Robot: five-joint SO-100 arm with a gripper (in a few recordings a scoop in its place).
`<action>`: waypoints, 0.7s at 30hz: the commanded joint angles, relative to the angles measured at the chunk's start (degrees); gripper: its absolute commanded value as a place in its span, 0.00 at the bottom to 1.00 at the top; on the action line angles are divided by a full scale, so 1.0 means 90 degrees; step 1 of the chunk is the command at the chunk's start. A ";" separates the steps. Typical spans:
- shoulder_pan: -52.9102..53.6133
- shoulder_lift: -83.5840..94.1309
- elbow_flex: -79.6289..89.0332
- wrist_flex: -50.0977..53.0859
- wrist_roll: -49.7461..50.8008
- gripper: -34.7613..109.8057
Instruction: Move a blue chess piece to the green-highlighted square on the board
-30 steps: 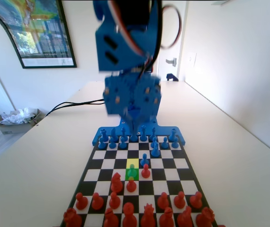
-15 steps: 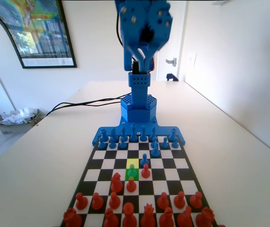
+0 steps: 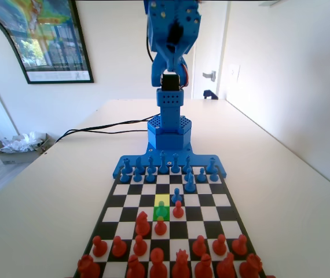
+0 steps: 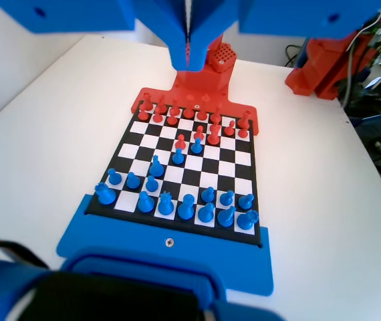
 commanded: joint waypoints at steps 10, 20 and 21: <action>0.0234 0.0850 0.0127 -0.0361 0.0020 0.25; 0.0234 0.1621 0.0146 -0.0537 0.0098 0.25; 0.0205 0.1699 0.0146 -0.0557 0.0137 0.25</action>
